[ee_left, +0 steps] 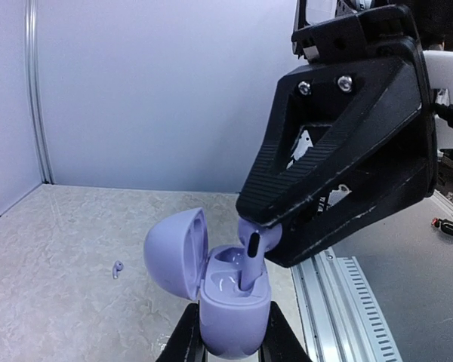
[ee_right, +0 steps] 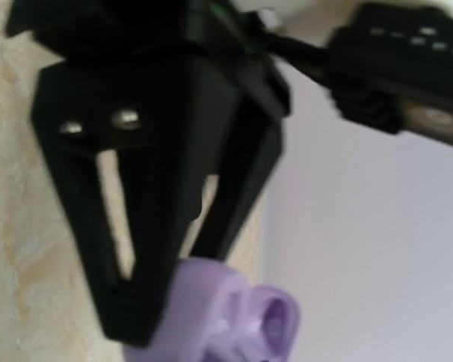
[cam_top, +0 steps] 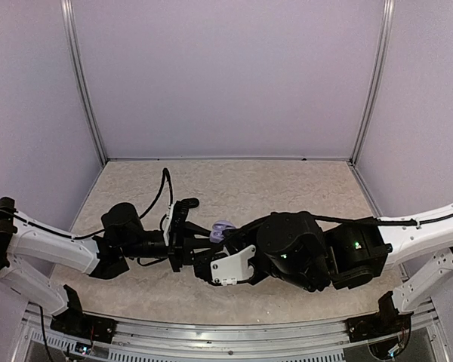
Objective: Insert the wireless bluetooth earbuds into the charging case
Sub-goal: Insert the left earbud into the left side groove of the charging case.
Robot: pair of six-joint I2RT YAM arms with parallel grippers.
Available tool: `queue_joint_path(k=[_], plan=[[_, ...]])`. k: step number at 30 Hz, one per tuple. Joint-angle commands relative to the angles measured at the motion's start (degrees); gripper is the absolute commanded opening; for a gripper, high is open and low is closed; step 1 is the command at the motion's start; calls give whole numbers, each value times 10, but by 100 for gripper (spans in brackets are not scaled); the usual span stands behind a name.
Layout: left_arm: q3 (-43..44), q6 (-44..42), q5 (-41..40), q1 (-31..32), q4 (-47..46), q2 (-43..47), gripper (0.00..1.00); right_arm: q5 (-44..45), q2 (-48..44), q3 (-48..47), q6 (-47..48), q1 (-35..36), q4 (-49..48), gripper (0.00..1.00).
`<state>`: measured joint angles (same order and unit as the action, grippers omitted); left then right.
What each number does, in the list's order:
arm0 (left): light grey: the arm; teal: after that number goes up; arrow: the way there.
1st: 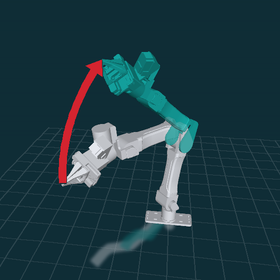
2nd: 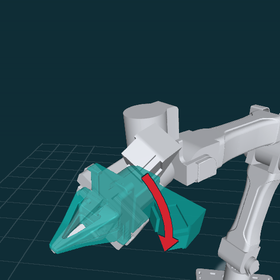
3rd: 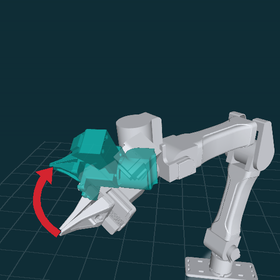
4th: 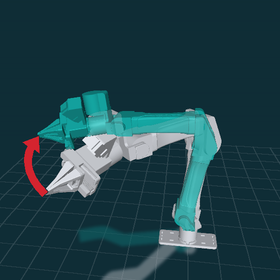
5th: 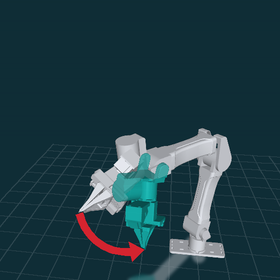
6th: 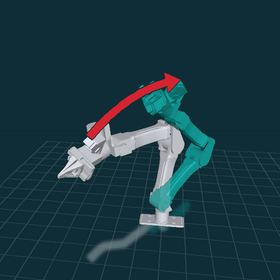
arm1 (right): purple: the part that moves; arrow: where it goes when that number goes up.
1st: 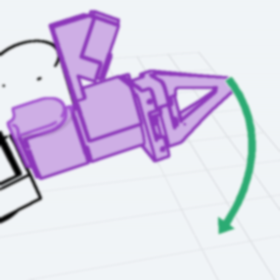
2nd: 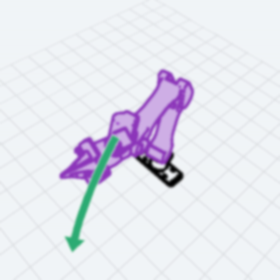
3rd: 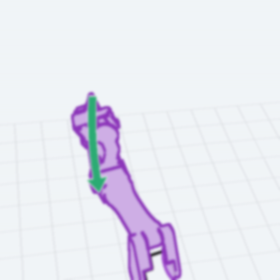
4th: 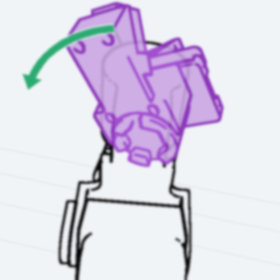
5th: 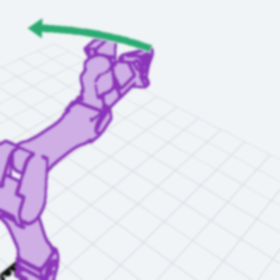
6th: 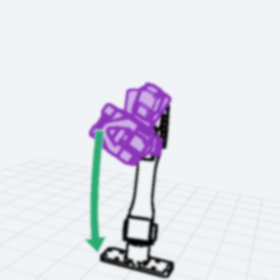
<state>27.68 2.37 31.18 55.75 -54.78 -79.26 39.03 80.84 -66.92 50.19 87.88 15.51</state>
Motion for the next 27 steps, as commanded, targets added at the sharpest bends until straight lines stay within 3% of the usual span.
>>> queue_joint_path(k=[1, 11, 16, 27], plan=[[13, 17, 7, -7, -61, -1, 0, -7, 8, 8, 14, 10, -4, 23], [4, 21, 12, -10, -76, 0, 0, -7, -15, 18, -12, 10, -32, 50], [4, 25, 20, -13, -83, -8, 0, -45, -47, 10, -45, 10, -46, 70], [4, 28, 24, -15, -83, -9, 0, -101, -97, 19, -128, 9, -71, 70]])
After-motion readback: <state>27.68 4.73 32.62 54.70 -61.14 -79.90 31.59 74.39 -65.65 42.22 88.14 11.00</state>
